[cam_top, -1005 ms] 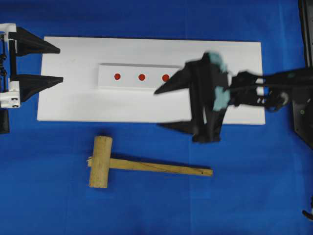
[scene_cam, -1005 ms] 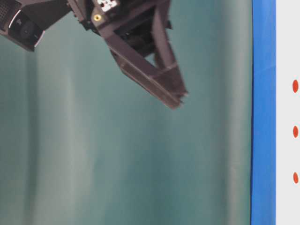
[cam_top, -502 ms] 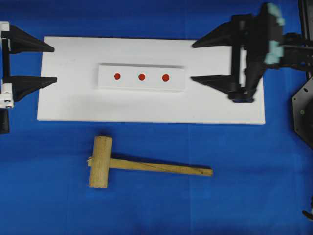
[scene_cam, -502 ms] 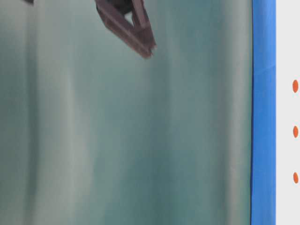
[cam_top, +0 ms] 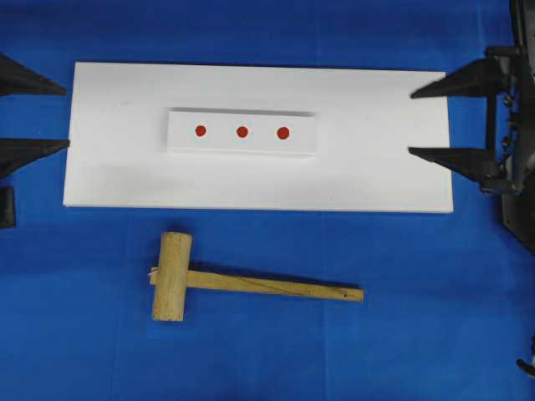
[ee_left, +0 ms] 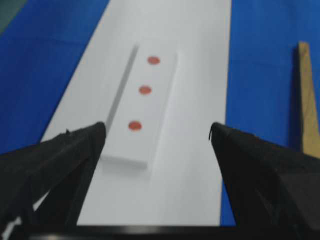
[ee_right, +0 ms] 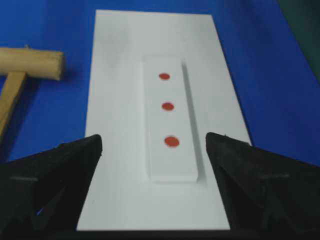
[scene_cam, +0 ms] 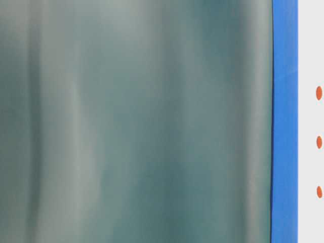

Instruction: Hit the mark with a hammer.

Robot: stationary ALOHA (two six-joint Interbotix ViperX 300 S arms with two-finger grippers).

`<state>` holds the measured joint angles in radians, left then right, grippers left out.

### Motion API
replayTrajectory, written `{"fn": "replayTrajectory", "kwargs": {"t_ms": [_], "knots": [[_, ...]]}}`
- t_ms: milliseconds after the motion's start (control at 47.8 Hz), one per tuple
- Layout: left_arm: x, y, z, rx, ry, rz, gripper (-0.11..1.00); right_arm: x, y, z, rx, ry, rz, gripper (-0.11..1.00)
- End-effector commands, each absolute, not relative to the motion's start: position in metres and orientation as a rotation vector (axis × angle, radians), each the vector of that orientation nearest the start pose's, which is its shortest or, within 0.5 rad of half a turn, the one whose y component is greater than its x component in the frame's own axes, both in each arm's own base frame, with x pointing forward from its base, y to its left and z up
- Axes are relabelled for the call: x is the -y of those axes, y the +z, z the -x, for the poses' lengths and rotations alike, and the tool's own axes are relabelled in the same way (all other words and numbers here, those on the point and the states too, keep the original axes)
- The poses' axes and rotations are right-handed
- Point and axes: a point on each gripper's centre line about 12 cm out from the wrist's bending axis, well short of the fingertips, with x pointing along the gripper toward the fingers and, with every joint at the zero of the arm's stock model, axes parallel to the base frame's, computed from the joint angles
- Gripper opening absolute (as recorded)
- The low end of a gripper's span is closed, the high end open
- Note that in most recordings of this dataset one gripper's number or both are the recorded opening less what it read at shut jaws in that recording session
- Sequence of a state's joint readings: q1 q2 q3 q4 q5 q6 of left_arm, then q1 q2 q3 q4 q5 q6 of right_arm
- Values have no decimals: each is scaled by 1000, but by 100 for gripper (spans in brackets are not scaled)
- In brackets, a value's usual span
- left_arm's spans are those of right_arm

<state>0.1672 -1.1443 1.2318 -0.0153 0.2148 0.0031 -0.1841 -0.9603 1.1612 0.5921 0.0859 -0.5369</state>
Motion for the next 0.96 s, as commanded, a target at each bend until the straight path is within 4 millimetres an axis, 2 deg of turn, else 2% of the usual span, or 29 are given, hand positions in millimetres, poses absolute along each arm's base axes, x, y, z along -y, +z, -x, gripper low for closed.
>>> {"fn": "replayTrajectory", "kwargs": {"t_ms": [0, 188, 398, 942], "knots": [[-26, 245, -156, -296, 167, 30, 82, 29, 255, -187, -251, -143, -88, 80], [-24, 242, -150, -277, 154, -1, 82, 28, 231, -179, -292, -152, -100, 80], [-23, 227, -151, -289, 141, -16, 82, 32, 210, -173, -297, -201, -141, 80], [-23, 225, -150, -271, 141, -24, 79, 26, 206, -174, -300, -169, -136, 73]]}}
